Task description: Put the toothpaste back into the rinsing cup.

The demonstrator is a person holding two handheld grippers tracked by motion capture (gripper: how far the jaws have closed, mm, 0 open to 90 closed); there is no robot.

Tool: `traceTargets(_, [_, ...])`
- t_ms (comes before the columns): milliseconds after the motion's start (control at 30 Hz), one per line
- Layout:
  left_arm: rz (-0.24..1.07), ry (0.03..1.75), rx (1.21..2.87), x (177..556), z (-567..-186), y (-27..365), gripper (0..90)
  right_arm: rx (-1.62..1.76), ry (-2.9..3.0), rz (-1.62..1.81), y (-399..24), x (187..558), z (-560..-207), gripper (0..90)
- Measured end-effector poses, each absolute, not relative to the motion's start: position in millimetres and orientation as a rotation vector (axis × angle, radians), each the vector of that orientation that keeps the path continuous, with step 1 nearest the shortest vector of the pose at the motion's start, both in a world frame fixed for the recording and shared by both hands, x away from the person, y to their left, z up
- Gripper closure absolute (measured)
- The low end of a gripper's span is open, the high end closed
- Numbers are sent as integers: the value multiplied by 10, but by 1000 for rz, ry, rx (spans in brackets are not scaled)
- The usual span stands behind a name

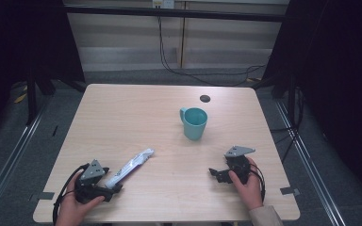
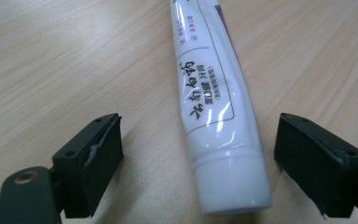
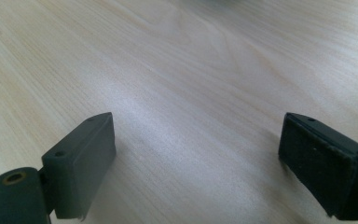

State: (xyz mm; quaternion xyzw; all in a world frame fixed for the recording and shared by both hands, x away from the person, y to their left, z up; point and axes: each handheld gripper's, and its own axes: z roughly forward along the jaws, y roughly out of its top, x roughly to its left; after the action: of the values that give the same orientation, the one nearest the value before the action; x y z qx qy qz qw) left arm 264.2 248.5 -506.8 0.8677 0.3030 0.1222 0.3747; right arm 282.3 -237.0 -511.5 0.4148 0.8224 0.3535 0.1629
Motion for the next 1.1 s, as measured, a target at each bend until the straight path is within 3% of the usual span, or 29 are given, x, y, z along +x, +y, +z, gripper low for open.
traceTargets(367, [315,783,2225,2646,-5061,2485,160,1183,2346,1008,-2370,2823,-5115,104])
traceTargets(1100, [153,865,2524,2875,-4729,2134,192,1184,2346,1009,-2370,2824,-5115,105])
